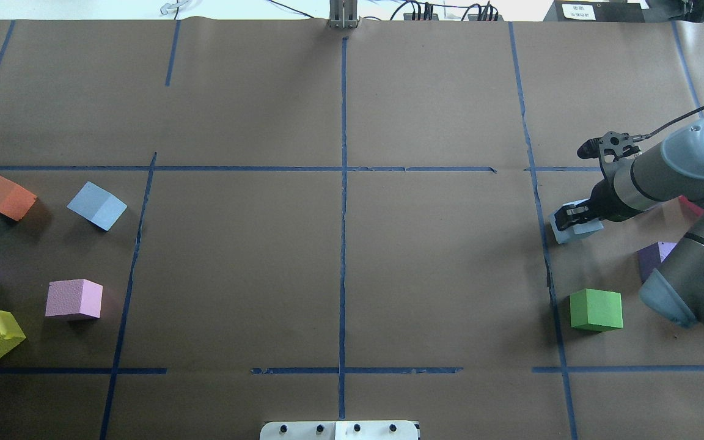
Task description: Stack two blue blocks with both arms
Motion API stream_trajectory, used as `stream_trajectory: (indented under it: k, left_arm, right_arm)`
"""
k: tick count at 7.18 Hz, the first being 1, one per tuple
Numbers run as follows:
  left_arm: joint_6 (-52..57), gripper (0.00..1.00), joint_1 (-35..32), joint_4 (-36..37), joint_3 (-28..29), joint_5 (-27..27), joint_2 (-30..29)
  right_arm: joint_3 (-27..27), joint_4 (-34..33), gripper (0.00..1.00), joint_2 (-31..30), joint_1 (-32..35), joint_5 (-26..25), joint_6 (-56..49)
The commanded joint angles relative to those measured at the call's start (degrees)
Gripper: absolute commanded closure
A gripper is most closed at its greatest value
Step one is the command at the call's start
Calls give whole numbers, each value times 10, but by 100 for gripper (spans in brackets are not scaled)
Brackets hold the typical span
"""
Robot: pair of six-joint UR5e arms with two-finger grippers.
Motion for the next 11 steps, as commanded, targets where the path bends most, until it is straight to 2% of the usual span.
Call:
stream_trajectory:
  k: [1, 2, 3, 5, 6, 8, 11]
  left_arm:
    - [3, 0, 0, -3, 2, 0, -1]
    - [4, 0, 0, -20, 7, 1, 1]
    - [3, 0, 0, -43, 10, 1, 9]
    - [3, 0, 0, -82, 29, 1, 10]
    - [3, 0, 0, -94, 32, 1, 16]
    - [2, 0, 0, -98, 32, 1, 16]
    - [-1, 0, 0, -147, 35, 2, 30]
  right_arm:
    - [4, -19, 100, 107, -53, -14, 159]
    - [0, -49, 100, 157, -79, -50, 204]
    - [-26, -73, 100, 222, -104, -76, 282]
    - [-102, -73, 99, 311, -146, -141, 360]
    - [-131, -75, 99, 336, -152, -144, 361]
    - [-160, -76, 98, 351, -177, -158, 361]
    - [-167, -110, 98, 378, -189, -170, 359]
